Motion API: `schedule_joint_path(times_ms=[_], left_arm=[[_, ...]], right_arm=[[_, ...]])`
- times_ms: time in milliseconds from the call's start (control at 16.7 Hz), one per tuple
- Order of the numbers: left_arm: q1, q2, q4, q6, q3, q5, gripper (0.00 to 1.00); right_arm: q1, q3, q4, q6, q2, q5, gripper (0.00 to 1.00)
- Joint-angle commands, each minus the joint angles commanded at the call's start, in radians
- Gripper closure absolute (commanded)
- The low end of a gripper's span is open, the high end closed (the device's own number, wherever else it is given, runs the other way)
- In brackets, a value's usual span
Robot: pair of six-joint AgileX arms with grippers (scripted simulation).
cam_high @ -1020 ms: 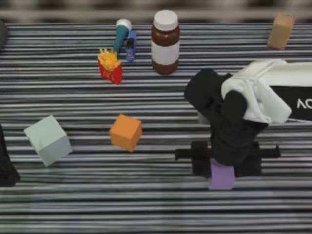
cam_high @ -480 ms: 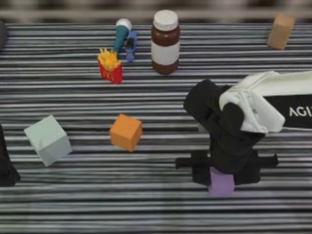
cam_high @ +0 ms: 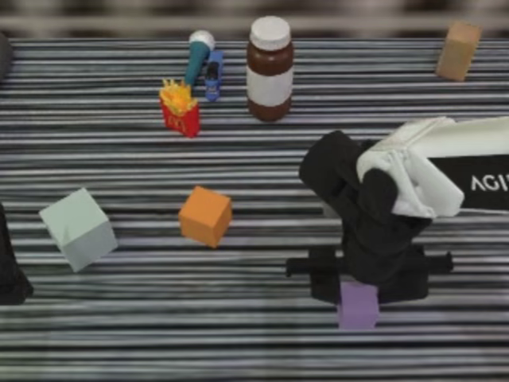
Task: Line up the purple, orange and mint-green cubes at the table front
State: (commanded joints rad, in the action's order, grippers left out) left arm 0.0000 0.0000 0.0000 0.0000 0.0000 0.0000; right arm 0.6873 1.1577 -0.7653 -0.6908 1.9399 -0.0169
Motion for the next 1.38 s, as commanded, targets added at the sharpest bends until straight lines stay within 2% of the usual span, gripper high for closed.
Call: schedule_joint_path(times_ms=[180, 240, 840, 1200, 1380], left_arm=[[0.0, 0.0, 0.0, 0.0, 0.0, 0.0, 0.0], [0.0, 0.0, 0.0, 0.0, 0.0, 0.0, 0.0], [0.0, 0.0, 0.0, 0.0, 0.0, 0.0, 0.0], [0.0, 0.0, 0.0, 0.0, 0.0, 0.0, 0.0], [0.0, 0.0, 0.0, 0.0, 0.0, 0.0, 0.0]], right_arm=[[0.0, 0.0, 0.0, 0.0, 0.0, 0.0, 0.02], [0.0, 0.0, 0.0, 0.0, 0.0, 0.0, 0.0], [0.001, 0.013, -0.017, 0.0, -0.007, 0.0, 0.0], [0.009, 0.126, -0.221, -0.002, -0.088, 0.002, 0.0], [0.01, 0.151, -0.263, 0.0, -0.113, 0.001, 0.0]])
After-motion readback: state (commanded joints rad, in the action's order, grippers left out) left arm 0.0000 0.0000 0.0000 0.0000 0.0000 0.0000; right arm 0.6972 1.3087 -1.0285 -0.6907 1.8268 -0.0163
